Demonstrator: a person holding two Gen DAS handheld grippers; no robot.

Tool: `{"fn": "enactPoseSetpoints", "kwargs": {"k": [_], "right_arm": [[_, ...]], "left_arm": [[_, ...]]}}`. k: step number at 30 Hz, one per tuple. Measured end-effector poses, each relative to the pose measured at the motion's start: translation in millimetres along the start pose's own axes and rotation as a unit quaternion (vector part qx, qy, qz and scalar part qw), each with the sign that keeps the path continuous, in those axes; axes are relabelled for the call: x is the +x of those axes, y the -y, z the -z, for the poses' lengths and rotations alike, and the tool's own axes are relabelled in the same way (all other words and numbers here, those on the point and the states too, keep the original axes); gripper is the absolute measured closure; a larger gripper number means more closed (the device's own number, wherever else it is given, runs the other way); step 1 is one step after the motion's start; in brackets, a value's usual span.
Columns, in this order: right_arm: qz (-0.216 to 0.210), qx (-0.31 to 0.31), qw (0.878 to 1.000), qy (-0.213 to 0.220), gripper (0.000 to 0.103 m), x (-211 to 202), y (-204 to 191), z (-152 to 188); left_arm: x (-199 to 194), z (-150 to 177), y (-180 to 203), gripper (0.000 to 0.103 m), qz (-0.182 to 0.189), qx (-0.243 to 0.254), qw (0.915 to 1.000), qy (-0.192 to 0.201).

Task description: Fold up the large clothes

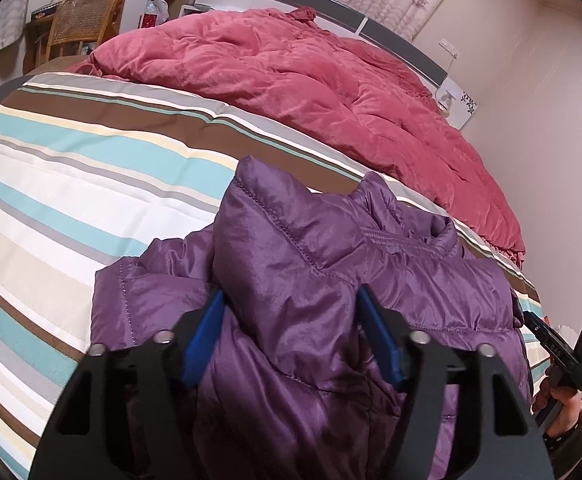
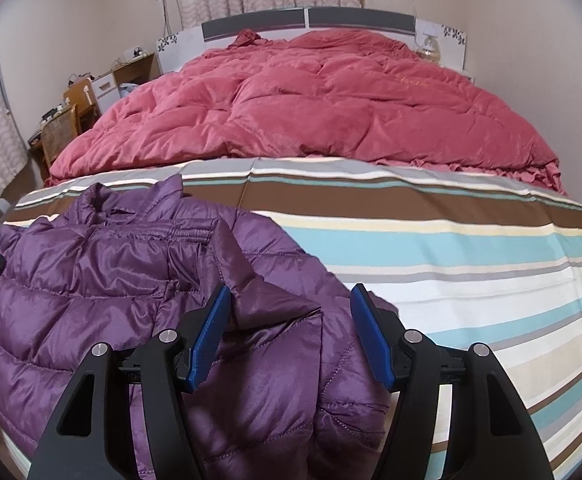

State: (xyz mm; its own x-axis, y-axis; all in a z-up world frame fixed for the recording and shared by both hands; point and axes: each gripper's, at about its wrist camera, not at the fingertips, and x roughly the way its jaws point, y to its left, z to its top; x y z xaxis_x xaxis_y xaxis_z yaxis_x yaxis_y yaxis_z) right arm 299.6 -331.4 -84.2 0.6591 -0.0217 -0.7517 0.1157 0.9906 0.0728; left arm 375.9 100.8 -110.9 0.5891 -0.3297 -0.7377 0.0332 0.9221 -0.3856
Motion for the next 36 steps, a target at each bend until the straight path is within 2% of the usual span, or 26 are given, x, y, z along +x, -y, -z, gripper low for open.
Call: {"fn": "enactPoseSetpoints", "kwargs": {"k": [4, 6, 8, 9, 16, 21, 22, 23, 24, 25, 26, 27, 29, 31, 32, 34, 36], "right_arm": [[-0.026, 0.020, 0.999, -0.028, 0.042, 13, 6, 2], [-0.049, 0.025, 0.998, -0.038, 0.065, 18, 8, 4], [-0.058, 0.028, 0.997, -0.041, 0.095, 19, 7, 5], [-0.061, 0.027, 0.997, -0.040, 0.102, 18, 5, 4], [-0.043, 0.022, 0.999, 0.008, 0.103, -7, 7, -20], [-0.067, 0.052, 0.996, -0.002, 0.102, -8, 20, -26], [-0.071, 0.052, 0.996, -0.004, 0.098, -6, 22, -23], [-0.069, 0.052, 0.996, -0.007, 0.075, -5, 24, -21], [-0.067, 0.055, 0.996, -0.007, 0.056, -4, 26, -19], [-0.065, 0.060, 0.996, -0.003, 0.029, -3, 27, -16], [-0.068, 0.059, 0.996, 0.005, 0.029, -3, 26, -13], [-0.068, 0.051, 0.996, 0.005, 0.031, 0, 24, -13], [-0.072, 0.032, 0.997, -0.011, 0.045, 12, 16, -12], [-0.074, 0.026, 0.996, -0.031, 0.054, 25, 11, -12], [-0.073, 0.021, 0.996, -0.046, 0.074, 35, 7, -12], [-0.063, 0.009, 0.996, -0.060, 0.100, 43, 3, -12], [-0.062, 0.019, 0.997, -0.043, 0.101, 35, 5, -20]], "left_arm": [[2, 2, 6, 0.075, -0.014, 0.027, 0.9995, -0.001], [0, 4, 10, 0.084, -0.018, 0.040, 0.9990, 0.005], [-6, 4, 15, 0.089, -0.022, 0.049, 0.9984, 0.017], [-9, 3, 16, 0.092, -0.022, 0.049, 0.9983, 0.022], [-41, -17, 28, 0.096, -0.012, 0.042, 0.9958, 0.081], [-38, -19, 30, 0.096, -0.012, 0.036, 0.9961, 0.080], [-37, -18, 28, 0.096, -0.012, 0.032, 0.9963, 0.078], [-35, -17, 26, 0.096, -0.013, 0.029, 0.9965, 0.077], [-34, -16, 24, 0.096, -0.014, 0.025, 0.9967, 0.076], [-32, -15, 23, 0.096, -0.015, 0.024, 0.9968, 0.075], [-31, -14, 22, 0.096, -0.017, 0.022, 0.9969, 0.073], [-30, -13, 22, 0.096, -0.019, 0.022, 0.9969, 0.073], [-27, -11, 22, 0.096, -0.021, 0.021, 0.9971, 0.069], [-24, -11, 22, 0.096, -0.023, 0.021, 0.9973, 0.067], [-24, -10, 22, 0.096, -0.024, 0.019, 0.9973, 0.066], [-27, -11, 22, 0.096, -0.023, 0.018, 0.9972, 0.069], [-32, -14, 24, 0.096, -0.022, 0.012, 0.9968, 0.076]]}}
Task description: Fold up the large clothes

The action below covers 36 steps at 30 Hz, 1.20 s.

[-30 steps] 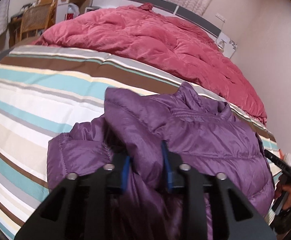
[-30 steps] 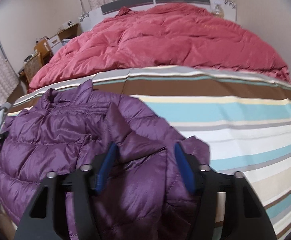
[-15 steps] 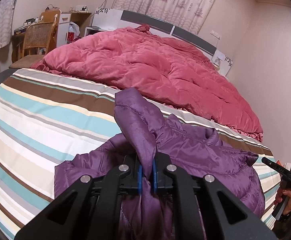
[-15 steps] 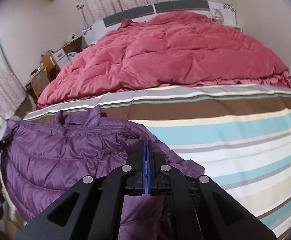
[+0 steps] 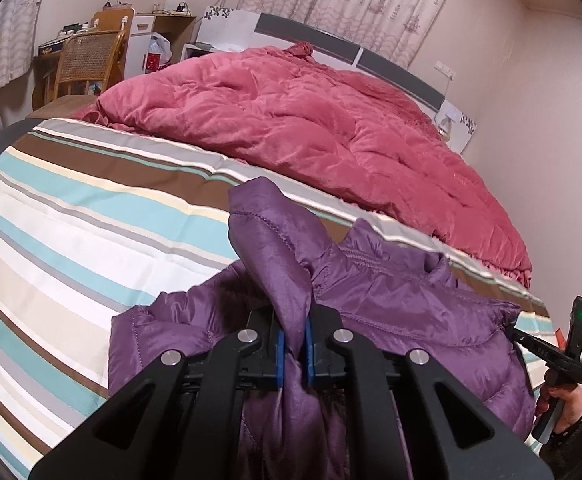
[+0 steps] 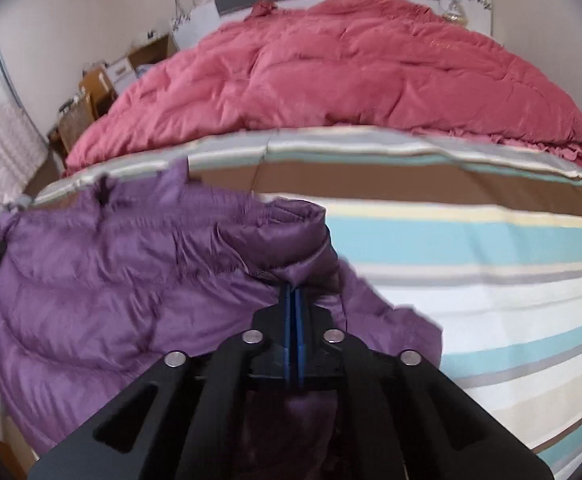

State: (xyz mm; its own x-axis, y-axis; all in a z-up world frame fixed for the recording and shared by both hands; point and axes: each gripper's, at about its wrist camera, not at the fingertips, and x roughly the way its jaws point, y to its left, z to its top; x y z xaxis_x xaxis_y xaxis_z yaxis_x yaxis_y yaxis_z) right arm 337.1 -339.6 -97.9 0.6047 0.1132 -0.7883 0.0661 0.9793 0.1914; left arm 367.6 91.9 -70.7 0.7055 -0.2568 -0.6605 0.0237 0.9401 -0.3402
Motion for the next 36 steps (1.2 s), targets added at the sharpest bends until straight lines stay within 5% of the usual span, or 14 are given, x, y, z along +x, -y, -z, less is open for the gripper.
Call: {"fn": "enactPoseSetpoints", "kwargs": {"k": [5, 10, 15, 27, 29, 31, 36], "right_arm": [[0.020, 0.035, 0.998, 0.049, 0.102, -13, 3, -25], [0.050, 0.044, 0.997, 0.044, 0.102, 13, -2, -27], [0.095, 0.012, 0.995, 0.035, 0.102, 44, -9, -15], [0.161, 0.003, 0.987, 0.024, 0.103, 70, -4, -1], [0.164, 0.002, 0.986, 0.023, 0.103, 68, -4, -1], [0.161, 0.002, 0.987, 0.027, 0.103, 61, -5, -1], [0.155, 0.016, 0.986, 0.068, 0.103, 20, -8, 10]], "left_arm": [[12, -9, 6, 0.097, -0.028, -0.005, 0.9996, 0.006], [51, -5, 1, 0.096, -0.074, -0.031, 0.9965, -0.024], [77, 12, 3, 0.095, -0.110, 0.016, 0.9933, -0.032], [94, 26, -7, 0.088, -0.096, 0.014, 0.9947, -0.034], [89, 25, -5, 0.082, -0.101, 0.017, 0.9942, -0.034], [79, 26, -6, 0.051, -0.108, 0.014, 0.9935, -0.032], [41, 37, -17, 0.045, -0.097, 0.005, 0.9951, -0.017]]}}
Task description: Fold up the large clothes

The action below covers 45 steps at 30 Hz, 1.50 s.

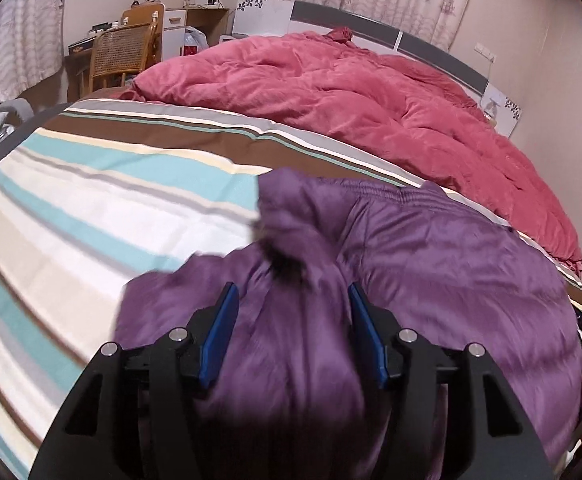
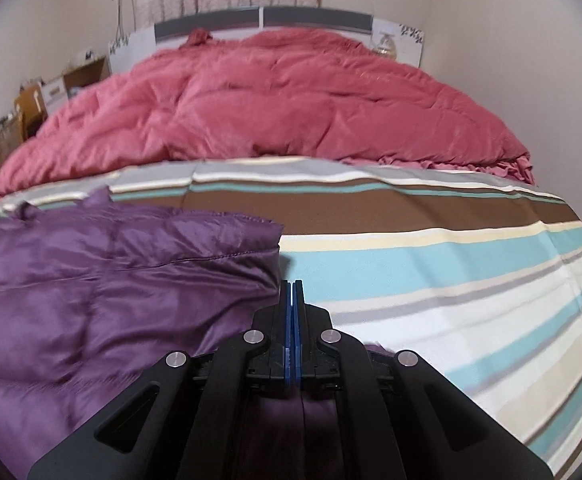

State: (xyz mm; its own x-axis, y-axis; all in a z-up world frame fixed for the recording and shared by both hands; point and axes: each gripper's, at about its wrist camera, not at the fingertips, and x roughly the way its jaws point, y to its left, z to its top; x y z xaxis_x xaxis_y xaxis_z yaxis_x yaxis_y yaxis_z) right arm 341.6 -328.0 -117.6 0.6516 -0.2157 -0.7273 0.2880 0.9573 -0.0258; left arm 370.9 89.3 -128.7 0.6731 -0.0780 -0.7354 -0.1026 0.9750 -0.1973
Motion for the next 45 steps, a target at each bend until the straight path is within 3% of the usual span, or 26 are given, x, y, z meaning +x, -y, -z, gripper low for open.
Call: {"fn": "enactPoseSetpoints", "kwargs": {"k": [5, 9, 15, 21, 27, 36, 40, 45], "right_arm": [[-0.047, 0.035, 0.998, 0.016, 0.103, -39, 1, 13], [-0.109, 0.050, 0.992, 0.031, 0.103, -75, -15, 29], [-0.181, 0.003, 0.983, 0.041, 0.103, -117, -64, 52], [-0.225, -0.037, 0.973, 0.037, 0.103, -134, -108, 69], [-0.220, -0.066, 0.973, 0.015, 0.103, -131, -136, 80], [-0.204, -0.078, 0.976, -0.005, 0.103, -120, -147, 87], [-0.188, -0.084, 0.978, -0.021, 0.103, -109, -154, 93], [-0.171, -0.087, 0.980, -0.046, 0.103, -91, -159, 99]], "left_arm": [[-29, 20, -16, 0.038, -0.004, -0.005, 0.9999, 0.016], [-46, 35, -23, 0.034, -0.006, -0.010, 0.9996, 0.026], [-59, 56, -39, 0.033, -0.020, -0.036, 0.9989, 0.023], [-72, 81, -42, 0.033, 0.008, -0.055, 0.9984, 0.012], [-76, 99, -37, 0.033, 0.027, -0.059, 0.9979, 0.001], [-79, 112, -33, 0.034, 0.054, -0.092, 0.9943, -0.004], [-75, 114, -41, 0.036, 0.083, -0.146, 0.9857, 0.004], [-67, 111, -39, 0.040, 0.096, -0.151, 0.9839, 0.006]]}}
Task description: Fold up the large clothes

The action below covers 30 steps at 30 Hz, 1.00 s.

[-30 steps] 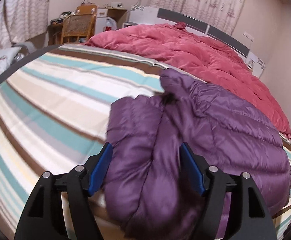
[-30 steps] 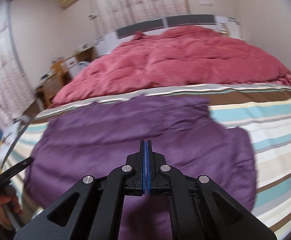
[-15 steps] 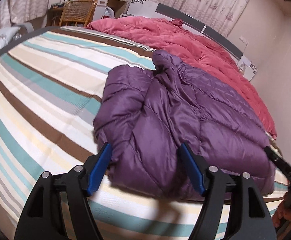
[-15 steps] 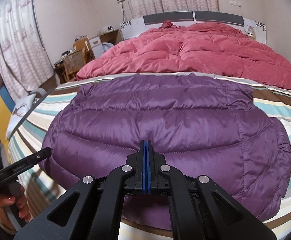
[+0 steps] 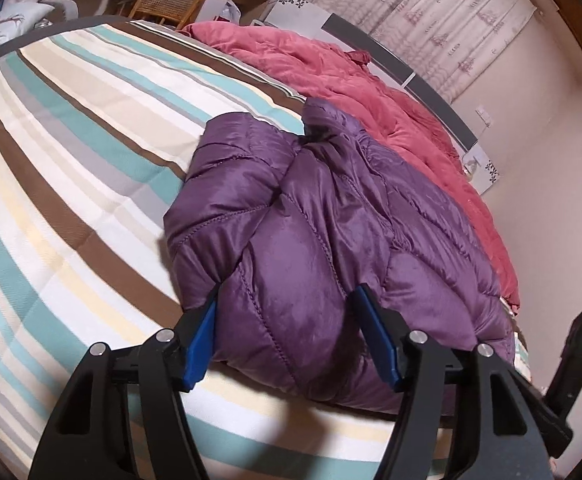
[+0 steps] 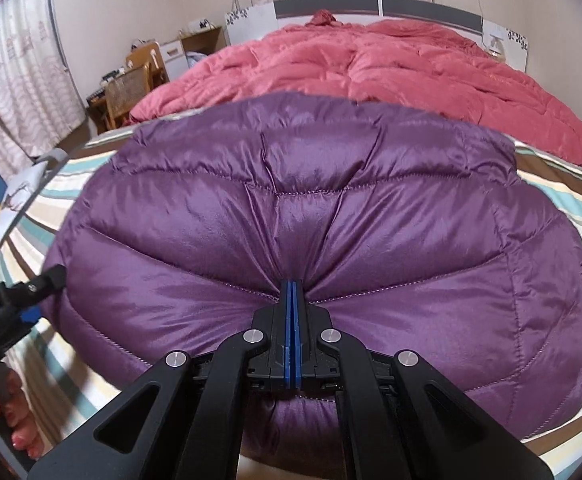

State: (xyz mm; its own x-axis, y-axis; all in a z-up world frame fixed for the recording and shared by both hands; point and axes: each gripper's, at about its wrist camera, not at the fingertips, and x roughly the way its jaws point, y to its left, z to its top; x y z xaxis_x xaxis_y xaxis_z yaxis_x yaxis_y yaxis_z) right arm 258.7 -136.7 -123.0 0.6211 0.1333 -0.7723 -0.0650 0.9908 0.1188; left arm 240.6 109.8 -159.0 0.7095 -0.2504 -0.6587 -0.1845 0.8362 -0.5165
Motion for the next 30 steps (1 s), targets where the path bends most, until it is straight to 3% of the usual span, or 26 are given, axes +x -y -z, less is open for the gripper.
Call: {"fn": "enactPoseSetpoints", "kwargs": {"k": [18, 25, 30], "right_arm": [[0.002, 0.002, 1.000, 0.005, 0.103, 1, 0, 9], [-0.007, 0.009, 1.000, 0.006, 0.103, -2, 7, 10], [-0.012, 0.013, 1.000, 0.007, 0.103, -2, 8, 9]], "left_arm": [[15, -9, -6, 0.036, -0.006, -0.036, 0.9992, 0.016], [15, -9, -3, 0.043, -0.025, -0.052, 0.9982, 0.013], [26, -17, -13, 0.043, 0.007, -0.090, 0.9958, 0.014]]}}
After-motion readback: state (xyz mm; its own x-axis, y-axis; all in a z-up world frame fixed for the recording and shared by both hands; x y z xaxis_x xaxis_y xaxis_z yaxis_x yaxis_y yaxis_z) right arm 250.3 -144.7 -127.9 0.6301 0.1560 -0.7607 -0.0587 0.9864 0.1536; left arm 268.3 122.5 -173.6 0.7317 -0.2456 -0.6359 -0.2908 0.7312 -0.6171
